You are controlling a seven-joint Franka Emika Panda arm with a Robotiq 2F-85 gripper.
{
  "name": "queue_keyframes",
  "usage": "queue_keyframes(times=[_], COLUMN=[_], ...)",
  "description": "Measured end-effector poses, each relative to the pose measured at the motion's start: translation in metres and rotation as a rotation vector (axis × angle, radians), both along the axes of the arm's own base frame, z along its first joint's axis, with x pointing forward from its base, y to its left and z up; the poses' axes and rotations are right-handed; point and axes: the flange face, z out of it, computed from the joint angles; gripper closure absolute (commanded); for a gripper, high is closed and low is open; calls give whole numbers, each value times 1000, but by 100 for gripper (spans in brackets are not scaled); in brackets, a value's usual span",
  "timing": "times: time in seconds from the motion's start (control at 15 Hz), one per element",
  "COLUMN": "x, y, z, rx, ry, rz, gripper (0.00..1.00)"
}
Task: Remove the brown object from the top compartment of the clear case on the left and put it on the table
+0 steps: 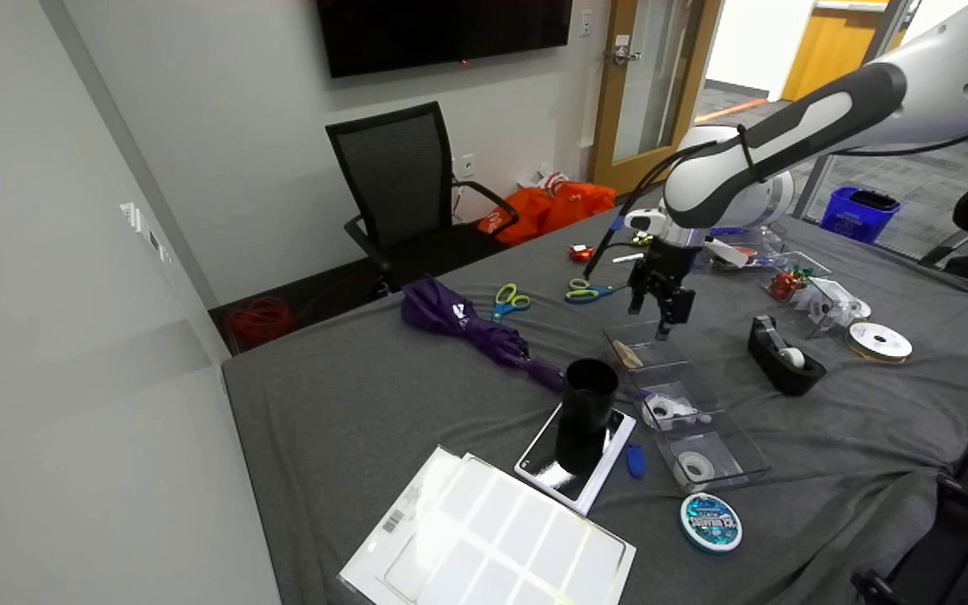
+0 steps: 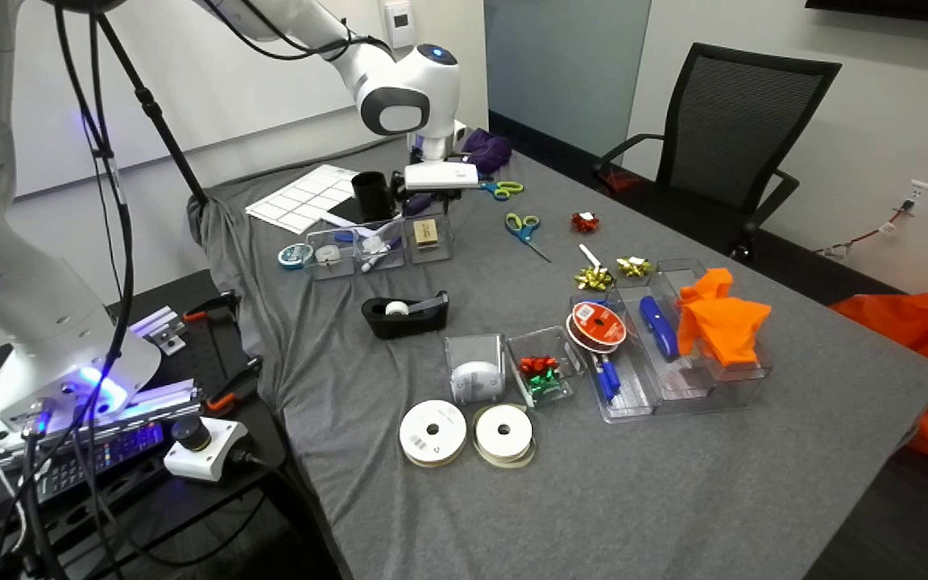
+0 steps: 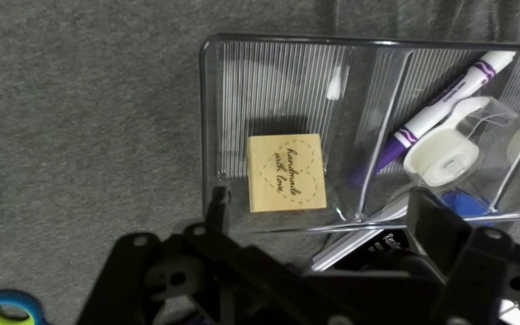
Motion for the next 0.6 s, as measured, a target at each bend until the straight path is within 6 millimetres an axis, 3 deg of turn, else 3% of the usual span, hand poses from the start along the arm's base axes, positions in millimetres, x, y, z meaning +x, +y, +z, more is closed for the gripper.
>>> queue_keyframes(times=[0.53,0.6], x=[0,0], y=[10,12], z=[-49,-53], rx=[-33,-29], ry=[16,21], rz=[15,18], gripper=[0,25])
